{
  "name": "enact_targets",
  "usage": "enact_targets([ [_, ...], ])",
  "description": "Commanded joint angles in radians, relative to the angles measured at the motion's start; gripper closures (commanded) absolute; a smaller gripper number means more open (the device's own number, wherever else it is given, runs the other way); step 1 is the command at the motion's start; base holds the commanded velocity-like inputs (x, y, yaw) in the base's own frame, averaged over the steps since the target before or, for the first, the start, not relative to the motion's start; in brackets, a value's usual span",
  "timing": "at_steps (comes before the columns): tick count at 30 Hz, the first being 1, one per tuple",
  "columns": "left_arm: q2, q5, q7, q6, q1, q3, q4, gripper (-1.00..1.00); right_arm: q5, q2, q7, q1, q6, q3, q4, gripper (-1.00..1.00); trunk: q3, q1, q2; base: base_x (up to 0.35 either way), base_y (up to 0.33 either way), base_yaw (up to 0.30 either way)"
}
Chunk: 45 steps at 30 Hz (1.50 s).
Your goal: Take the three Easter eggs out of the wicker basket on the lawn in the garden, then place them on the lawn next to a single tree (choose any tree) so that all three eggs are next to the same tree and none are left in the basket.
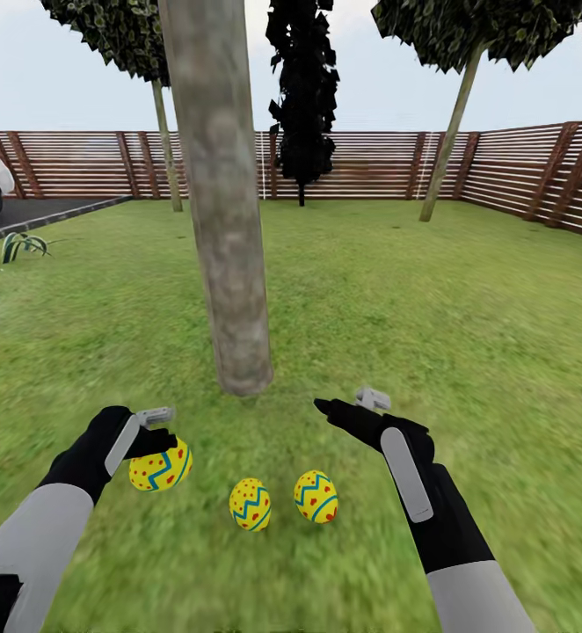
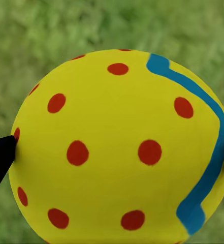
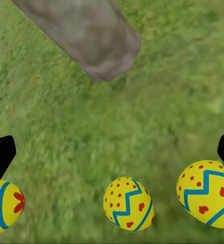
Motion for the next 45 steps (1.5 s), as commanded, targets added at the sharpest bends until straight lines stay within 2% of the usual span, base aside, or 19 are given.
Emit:
enact_targets([
  [1, 0.000, 0.011, 0.010, 0.004, 0.000, 0.000, -0.001, 1.00, -0.011, 0.000, -0.010, -0.001, 0.002, 0.001, -0.001, -1.00, -0.005, 0.000, -0.001, 0.000, 0.000, 0.000],
  [7, 0.000, 0.012, 0.009, 0.003, 0.000, -0.002, -0.001, 1.00, -0.011, -0.001, -0.010, -0.001, 0.002, 0.001, -0.001, -1.00, -0.028, 0.003, -0.002, 0.000, 0.000, 0.000],
  [22, -0.001, 0.009, 0.008, -0.070, 0.000, -0.010, 0.002, 1.00, -0.011, 0.000, -0.010, -0.001, 0.002, 0.001, -0.001, -1.00, -0.086, 0.010, -0.006, 0.000, 0.000, 0.000],
  [35, -0.001, 0.009, 0.010, -0.090, 0.000, -0.009, 0.003, 1.00, -0.011, 0.000, -0.010, -0.001, 0.003, 0.002, -0.001, -1.00, -0.136, 0.015, -0.009, 0.000, 0.000, 0.000],
  [41, -0.001, 0.011, 0.075, -0.115, 0.000, -0.006, 0.000, 1.00, -0.011, 0.000, -0.010, -0.001, 0.002, 0.002, -0.001, -1.00, -0.160, 0.018, -0.010, 0.000, 0.000, 0.000],
  [45, -0.001, 0.012, 0.087, -0.120, 0.000, -0.007, -0.001, 1.00, -0.011, 0.001, -0.010, -0.001, 0.002, 0.003, -0.001, -1.00, -0.175, 0.020, -0.011, 0.000, 0.000, 0.000],
])
